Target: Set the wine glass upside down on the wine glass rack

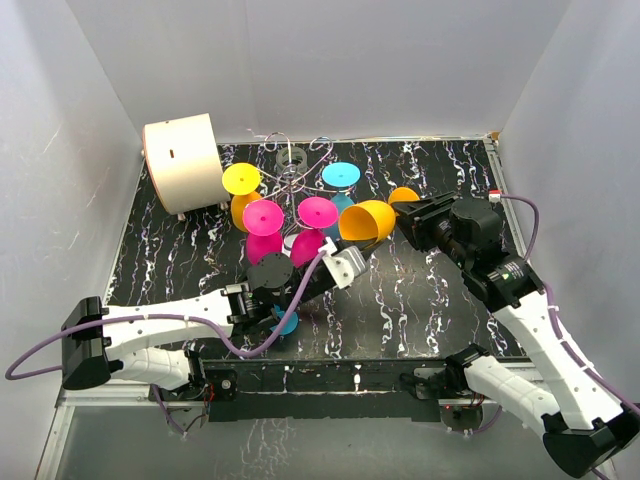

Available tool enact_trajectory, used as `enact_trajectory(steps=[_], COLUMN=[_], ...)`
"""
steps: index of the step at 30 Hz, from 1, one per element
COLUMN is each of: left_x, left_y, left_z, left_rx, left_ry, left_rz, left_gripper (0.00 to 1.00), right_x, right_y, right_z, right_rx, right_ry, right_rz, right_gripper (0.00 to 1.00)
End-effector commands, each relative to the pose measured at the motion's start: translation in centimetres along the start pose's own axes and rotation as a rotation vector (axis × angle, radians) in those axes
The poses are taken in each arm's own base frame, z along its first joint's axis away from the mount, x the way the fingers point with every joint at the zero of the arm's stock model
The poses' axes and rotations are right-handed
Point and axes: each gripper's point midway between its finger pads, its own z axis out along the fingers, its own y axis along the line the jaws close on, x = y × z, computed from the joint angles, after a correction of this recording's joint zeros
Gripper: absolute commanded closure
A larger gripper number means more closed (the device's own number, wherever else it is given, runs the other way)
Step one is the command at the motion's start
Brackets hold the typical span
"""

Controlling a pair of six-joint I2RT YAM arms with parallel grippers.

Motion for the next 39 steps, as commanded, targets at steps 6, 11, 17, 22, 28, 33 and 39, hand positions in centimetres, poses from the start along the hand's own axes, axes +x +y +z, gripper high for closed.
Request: enact_trajectory(steps=[6, 11, 17, 22, 28, 33, 39], left_x=[-5.4, -5.4, -4.9, -4.6, -4.1, -3.4, -5.4], left_y=[0.8, 0.9, 0.8, 0.0, -0.1, -0.2, 0.1], left_z=[-0.5, -0.7, -0.7, -0.9, -1.5, -2.4, -3.4], left_rx=[0.003, 0.000, 0.005, 0.045, 0.052, 0.065, 0.087], left_ry=[-0.197, -0.195, -0.178, -0.170, -0.129, -0.061, -0.037], left_rz=[0.003, 0.009, 0.014, 0.015, -0.039, -0.086, -0.191], left_gripper=[1.00, 1.00, 1.00, 0.98, 0.54, 0.36, 0.28], right_x=[1.4, 1.3, 0.7, -0.2, -1.9, -3.5, -5.1], right_y=[2.9, 3.6, 3.6, 4.3, 5.4, 6.3, 7.1], right_z=[0.6, 0.9, 0.5, -0.3, -1.2, -2.1, -3.5], right_rx=[-0.095, -0.109, -0.113, -0.149, -0.186, -0.200, -0.241], right_ry=[0.085, 0.078, 0.045, 0.003, -0.085, -0.174, -0.266], right_rz=[0.011, 0.008, 0.012, 0.018, -0.013, -0.098, -0.213], right_gripper=[0.63, 0.73, 0.87, 1.00, 1.00, 1.00, 1.00])
